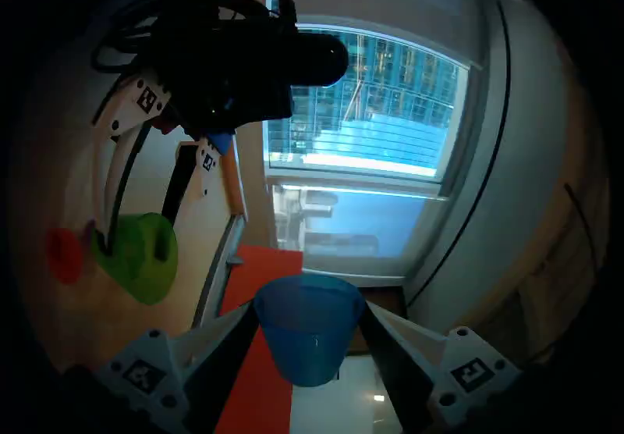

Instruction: Pour water

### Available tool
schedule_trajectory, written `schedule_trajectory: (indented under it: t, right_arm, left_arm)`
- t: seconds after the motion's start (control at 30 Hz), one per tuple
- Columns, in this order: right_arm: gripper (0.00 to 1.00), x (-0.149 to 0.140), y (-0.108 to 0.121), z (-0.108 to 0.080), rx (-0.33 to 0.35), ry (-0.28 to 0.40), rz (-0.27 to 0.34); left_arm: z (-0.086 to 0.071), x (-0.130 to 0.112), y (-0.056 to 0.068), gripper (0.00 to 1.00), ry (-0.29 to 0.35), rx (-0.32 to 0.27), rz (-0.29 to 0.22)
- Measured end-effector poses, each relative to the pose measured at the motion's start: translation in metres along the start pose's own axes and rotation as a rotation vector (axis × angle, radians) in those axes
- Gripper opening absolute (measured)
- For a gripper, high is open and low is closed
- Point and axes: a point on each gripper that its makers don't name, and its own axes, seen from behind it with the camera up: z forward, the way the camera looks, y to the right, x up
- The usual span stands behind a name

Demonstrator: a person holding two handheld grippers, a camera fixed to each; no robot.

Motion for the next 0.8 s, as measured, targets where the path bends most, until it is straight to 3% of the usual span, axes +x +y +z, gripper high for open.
schedule_trajectory:
  t: [0.27,0.8]
  right_arm:
    - [0.91,-0.001,0.001,-0.004,-0.007,0.013,0.165]
    - [0.91,0.002,-0.012,-0.012,0.023,0.024,0.678]
  left_arm:
    - [-0.001,0.001,0.000,0.84,0.001,-0.001,0.003]
    - [-0.002,0.005,-0.001,0.84,0.004,0.002,0.012]
